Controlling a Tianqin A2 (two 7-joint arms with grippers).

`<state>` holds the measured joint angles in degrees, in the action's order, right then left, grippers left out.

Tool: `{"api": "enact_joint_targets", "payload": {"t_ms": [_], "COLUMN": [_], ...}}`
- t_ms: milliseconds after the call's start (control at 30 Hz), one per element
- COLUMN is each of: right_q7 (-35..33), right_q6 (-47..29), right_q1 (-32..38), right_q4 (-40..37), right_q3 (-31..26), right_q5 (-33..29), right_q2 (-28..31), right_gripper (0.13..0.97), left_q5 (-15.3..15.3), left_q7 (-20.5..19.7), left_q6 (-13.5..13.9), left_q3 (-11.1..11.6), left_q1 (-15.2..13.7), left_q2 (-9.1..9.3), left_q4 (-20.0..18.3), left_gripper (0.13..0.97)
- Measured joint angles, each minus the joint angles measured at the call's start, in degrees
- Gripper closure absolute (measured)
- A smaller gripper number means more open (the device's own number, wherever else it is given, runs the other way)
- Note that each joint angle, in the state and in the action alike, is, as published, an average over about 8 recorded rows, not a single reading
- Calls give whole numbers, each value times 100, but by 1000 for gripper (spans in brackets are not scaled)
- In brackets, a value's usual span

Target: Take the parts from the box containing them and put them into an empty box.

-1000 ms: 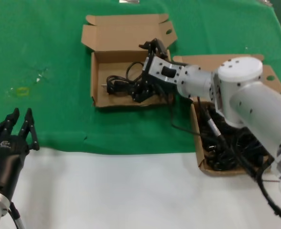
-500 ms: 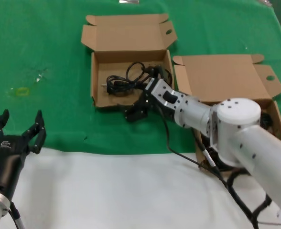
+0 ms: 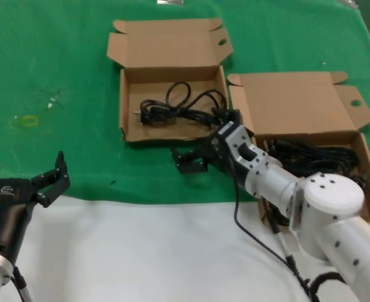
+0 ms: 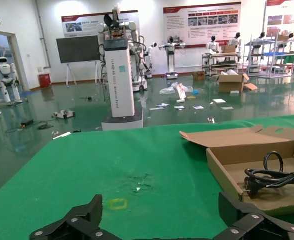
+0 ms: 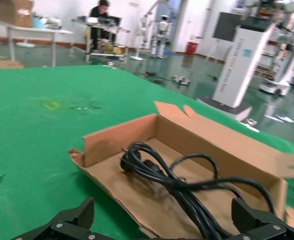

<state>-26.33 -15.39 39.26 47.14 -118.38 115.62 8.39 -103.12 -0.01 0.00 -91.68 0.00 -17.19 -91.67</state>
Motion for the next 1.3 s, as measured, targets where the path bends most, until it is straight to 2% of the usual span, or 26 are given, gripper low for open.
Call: {"api": "enact_joint_targets", "payload": {"t_ms": [67,333,633,1100,1300], "right_q7": [136,684,1301,2249,2448], "right_q6": [80,400,761,1318,1430], "right_q1": [-204,-1025,-1946,-3360,-3649], "right_q4": [231,1161,2206,3812,4139], "right_q3": [139,699,1323,2286,2482], "right_q5": [-65,-325,-619,-1069,-1161], "right_q2": [46,230,437,753,818], "right_gripper": [129,129,129,129,129], "left_q5": [0,0,0,-1,0], "left_q7": [0,2,2,0,1], "left_q6": [0,0,0,0,0], "left_q3": [0,0,0,0,0], "left_q1": [0,0,0,0,0], "left_q2": [0,0,0,0,0], "left_q4": [0,0,0,0,0], "left_gripper": [396,237,149,132,132]}}
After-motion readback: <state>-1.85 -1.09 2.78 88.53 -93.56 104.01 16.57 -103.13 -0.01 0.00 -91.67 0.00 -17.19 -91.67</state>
